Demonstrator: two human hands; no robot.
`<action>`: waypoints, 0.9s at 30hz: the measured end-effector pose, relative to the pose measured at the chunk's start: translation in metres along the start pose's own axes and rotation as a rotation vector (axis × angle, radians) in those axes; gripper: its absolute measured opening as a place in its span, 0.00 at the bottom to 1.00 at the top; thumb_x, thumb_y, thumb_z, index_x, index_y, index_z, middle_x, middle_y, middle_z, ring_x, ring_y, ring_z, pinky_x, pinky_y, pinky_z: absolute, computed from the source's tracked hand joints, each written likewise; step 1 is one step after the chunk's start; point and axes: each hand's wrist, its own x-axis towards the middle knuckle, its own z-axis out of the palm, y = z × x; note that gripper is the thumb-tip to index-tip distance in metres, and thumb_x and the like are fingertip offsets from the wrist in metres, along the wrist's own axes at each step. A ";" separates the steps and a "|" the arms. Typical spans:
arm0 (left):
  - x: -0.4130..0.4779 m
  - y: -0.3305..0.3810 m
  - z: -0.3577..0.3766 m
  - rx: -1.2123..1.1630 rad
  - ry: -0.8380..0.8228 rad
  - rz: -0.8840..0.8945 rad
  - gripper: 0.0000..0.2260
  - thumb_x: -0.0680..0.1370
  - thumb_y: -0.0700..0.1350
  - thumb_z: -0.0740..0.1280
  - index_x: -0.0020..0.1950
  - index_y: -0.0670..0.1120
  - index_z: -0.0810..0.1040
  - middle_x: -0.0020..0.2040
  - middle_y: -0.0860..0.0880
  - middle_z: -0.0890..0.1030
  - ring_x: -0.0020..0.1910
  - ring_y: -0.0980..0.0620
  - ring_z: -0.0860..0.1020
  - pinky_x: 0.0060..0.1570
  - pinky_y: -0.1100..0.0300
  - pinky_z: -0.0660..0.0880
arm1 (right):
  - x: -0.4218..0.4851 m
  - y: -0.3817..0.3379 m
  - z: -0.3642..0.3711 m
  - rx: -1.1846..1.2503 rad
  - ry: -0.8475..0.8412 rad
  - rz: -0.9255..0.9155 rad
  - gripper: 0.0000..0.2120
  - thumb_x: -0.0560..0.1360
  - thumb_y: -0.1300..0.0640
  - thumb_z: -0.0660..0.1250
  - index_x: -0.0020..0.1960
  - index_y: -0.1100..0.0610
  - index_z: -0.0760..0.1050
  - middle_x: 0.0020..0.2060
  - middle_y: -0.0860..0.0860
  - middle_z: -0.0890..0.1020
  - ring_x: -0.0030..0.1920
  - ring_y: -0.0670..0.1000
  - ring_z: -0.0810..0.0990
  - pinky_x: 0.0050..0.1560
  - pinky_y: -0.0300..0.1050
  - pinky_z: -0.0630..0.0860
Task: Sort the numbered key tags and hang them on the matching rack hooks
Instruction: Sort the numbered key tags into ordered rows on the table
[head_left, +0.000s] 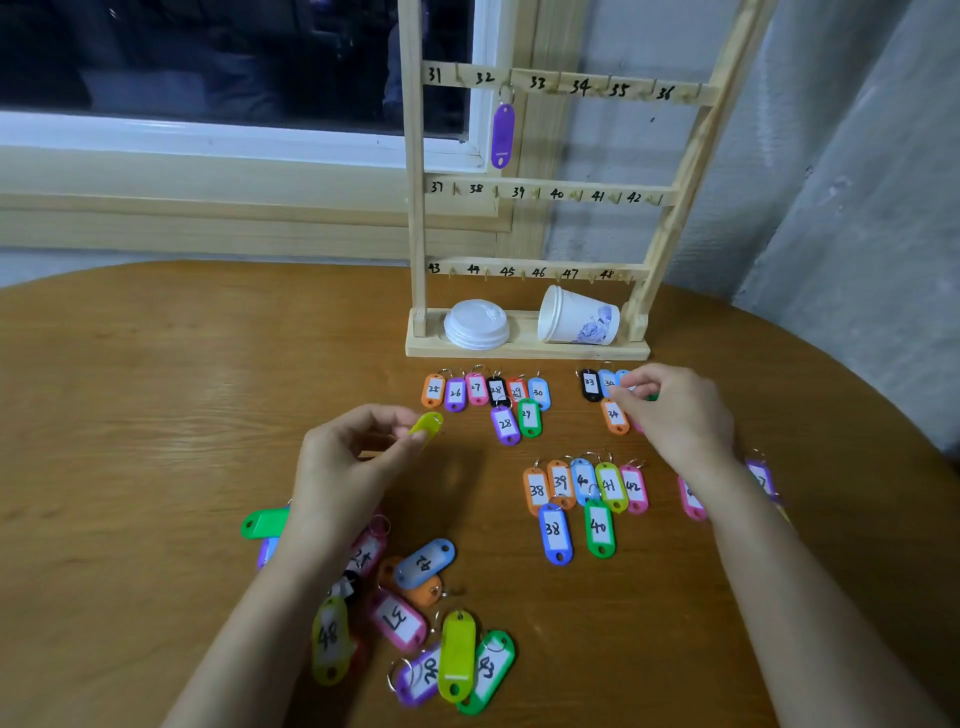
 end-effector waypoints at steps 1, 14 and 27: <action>0.000 0.000 0.000 -0.004 0.002 -0.005 0.04 0.71 0.41 0.74 0.41 0.50 0.83 0.36 0.52 0.81 0.36 0.55 0.76 0.38 0.58 0.72 | -0.005 -0.006 0.001 0.019 0.003 -0.028 0.11 0.75 0.45 0.68 0.53 0.50 0.80 0.47 0.46 0.83 0.42 0.45 0.77 0.32 0.37 0.67; -0.004 0.001 -0.009 0.079 -0.062 0.149 0.12 0.69 0.37 0.74 0.41 0.56 0.85 0.45 0.55 0.83 0.43 0.58 0.80 0.42 0.63 0.76 | -0.085 -0.099 0.040 0.838 -0.494 -0.152 0.05 0.76 0.58 0.67 0.48 0.57 0.82 0.34 0.46 0.83 0.33 0.35 0.78 0.35 0.28 0.70; -0.004 0.005 -0.011 -0.009 -0.001 0.066 0.07 0.73 0.39 0.71 0.47 0.50 0.83 0.40 0.54 0.84 0.40 0.61 0.80 0.43 0.69 0.74 | -0.090 -0.094 0.042 0.996 -0.529 0.003 0.08 0.72 0.62 0.72 0.51 0.57 0.81 0.40 0.51 0.85 0.38 0.39 0.82 0.36 0.28 0.72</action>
